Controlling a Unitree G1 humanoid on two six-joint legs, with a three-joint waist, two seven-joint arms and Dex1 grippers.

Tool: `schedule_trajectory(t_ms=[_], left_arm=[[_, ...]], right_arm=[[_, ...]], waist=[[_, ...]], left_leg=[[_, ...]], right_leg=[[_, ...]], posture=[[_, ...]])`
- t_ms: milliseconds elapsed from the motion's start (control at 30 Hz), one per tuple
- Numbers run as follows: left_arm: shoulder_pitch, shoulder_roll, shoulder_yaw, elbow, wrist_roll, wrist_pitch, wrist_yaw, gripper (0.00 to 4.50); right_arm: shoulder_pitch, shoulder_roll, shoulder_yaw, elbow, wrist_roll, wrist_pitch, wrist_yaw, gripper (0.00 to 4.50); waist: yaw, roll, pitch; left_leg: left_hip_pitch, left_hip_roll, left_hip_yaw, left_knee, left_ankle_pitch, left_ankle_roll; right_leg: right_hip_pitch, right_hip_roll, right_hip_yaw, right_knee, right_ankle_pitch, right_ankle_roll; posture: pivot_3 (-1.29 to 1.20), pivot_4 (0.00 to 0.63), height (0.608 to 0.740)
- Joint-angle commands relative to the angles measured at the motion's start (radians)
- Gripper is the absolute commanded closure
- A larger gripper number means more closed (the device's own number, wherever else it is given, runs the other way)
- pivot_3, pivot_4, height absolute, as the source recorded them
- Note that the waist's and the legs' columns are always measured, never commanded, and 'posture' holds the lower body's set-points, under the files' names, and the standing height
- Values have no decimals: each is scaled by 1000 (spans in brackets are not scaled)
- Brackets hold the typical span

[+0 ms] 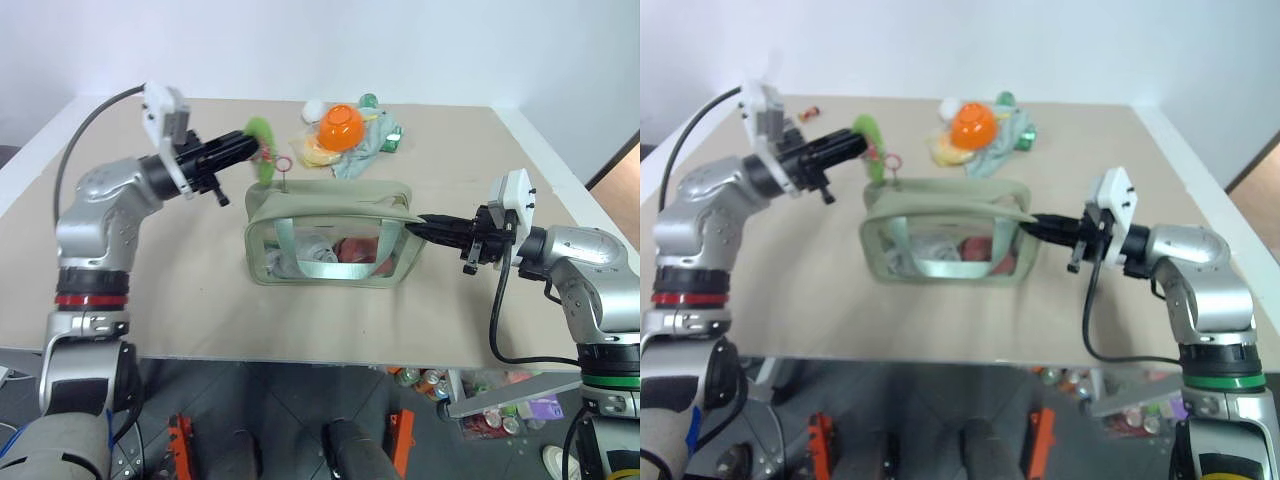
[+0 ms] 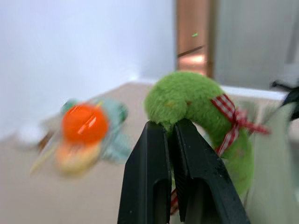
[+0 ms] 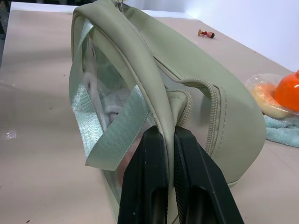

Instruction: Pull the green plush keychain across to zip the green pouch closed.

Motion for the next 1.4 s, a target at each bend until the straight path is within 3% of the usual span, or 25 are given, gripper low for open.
schedule_trajectory(t_ms=[33, 333, 600, 633, 1000, 1400], left_arm=[[-79, -25, -52, 22, 39, -52, -50, 4399], [-161, -62, -208, 126, 184, -202, -218, 4399], [-188, -43, -231, 184, 261, -290, -266, 4399], [-194, -47, -223, 190, 258, -298, -263, 3776], [-188, 21, -192, 112, 230, -303, -323, 140], [-32, 144, -54, -40, 166, -140, -198, 18]], right_arm=[[-10, -12, -13, -26, 6, -6, 0, 4500], [13, -16, -23, -49, 11, -2, -10, 4500], [26, -20, -28, -60, 14, -2, -16, 4500], [25, -19, -26, -58, 13, -4, -16, 4500], [1, -7, -7, -35, 6, -15, -9, 4500], [-16, -5, 4, -5, -2, -26, 9, 4500]], waist=[[-1, 0, 0], [-1, 0, 0], [-2, 0, 0], [-2, 0, 0], [-3, 0, 0], [-4, 0, 0]], left_leg=[[0, 0, 0, 0, 0, 0], [0, -1, 0, 0, 0, 0], [0, -1, 0, 0, 0, 0], [0, -1, 0, 0, 0, 0], [0, 0, -1, -1, 0, 0], [0, 0, -1, 0, 0, 0]], right_leg=[[0, 0, 0, 0, 0, 0], [0, 0, 1, 0, 0, 1], [0, 0, 1, 0, 0, 1], [0, 0, 1, 0, 0, 1], [-1, 0, 0, 1, -1, 1], [-1, 0, 0, 3, -1, 1]], posture=[[0, 150, 739], [0, 150, 739], [0, 150, 739], [0, 150, 739], [0, 150, 739], [0, 150, 739]])
